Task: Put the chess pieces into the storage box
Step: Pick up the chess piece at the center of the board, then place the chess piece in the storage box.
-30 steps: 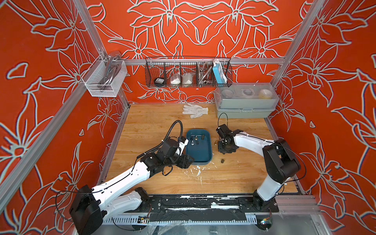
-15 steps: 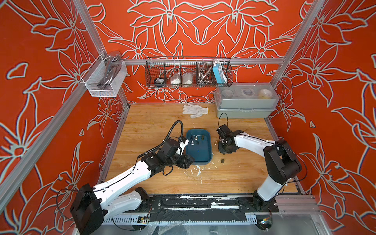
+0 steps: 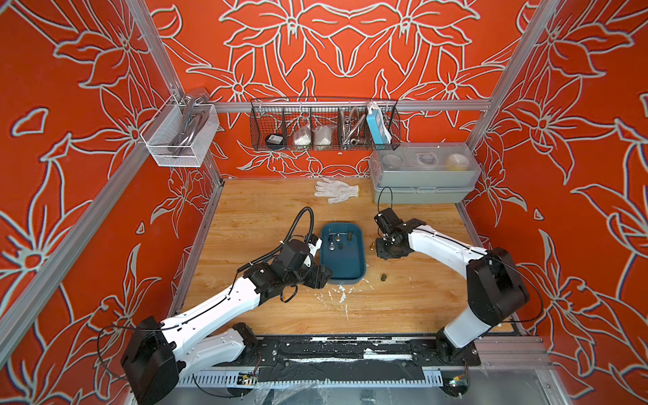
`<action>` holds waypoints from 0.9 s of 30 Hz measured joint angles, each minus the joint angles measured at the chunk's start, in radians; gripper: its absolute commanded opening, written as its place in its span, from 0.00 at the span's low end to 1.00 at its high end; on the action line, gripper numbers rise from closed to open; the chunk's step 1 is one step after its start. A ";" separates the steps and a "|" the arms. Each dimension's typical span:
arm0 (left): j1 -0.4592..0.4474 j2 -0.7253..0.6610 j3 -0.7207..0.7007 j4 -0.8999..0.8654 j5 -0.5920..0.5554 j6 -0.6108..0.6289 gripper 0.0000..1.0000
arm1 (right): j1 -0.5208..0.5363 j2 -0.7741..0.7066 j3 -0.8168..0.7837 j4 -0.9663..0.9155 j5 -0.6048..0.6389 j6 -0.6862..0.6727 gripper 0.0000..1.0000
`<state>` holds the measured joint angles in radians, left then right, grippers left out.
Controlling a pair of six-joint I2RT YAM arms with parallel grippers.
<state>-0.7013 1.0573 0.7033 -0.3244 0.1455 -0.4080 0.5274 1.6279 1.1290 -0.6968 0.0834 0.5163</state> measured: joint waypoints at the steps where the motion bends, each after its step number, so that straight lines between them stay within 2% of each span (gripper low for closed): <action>1: 0.000 0.005 0.004 -0.006 -0.006 -0.003 0.67 | 0.006 0.000 0.021 -0.010 0.002 -0.005 0.20; 11: 0.077 0.038 0.037 -0.056 -0.021 -0.060 0.67 | 0.073 0.020 0.245 -0.097 0.014 -0.043 0.20; 20: 0.112 0.040 0.033 -0.084 -0.031 -0.084 0.67 | 0.145 0.183 0.415 -0.114 0.013 -0.076 0.21; 27: 0.113 0.040 0.033 -0.087 -0.040 -0.084 0.67 | 0.172 0.293 0.465 -0.114 0.011 -0.090 0.21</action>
<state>-0.5880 1.0969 0.7364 -0.4114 0.1051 -0.4915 0.6994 1.9213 1.5936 -0.8112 0.0944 0.4259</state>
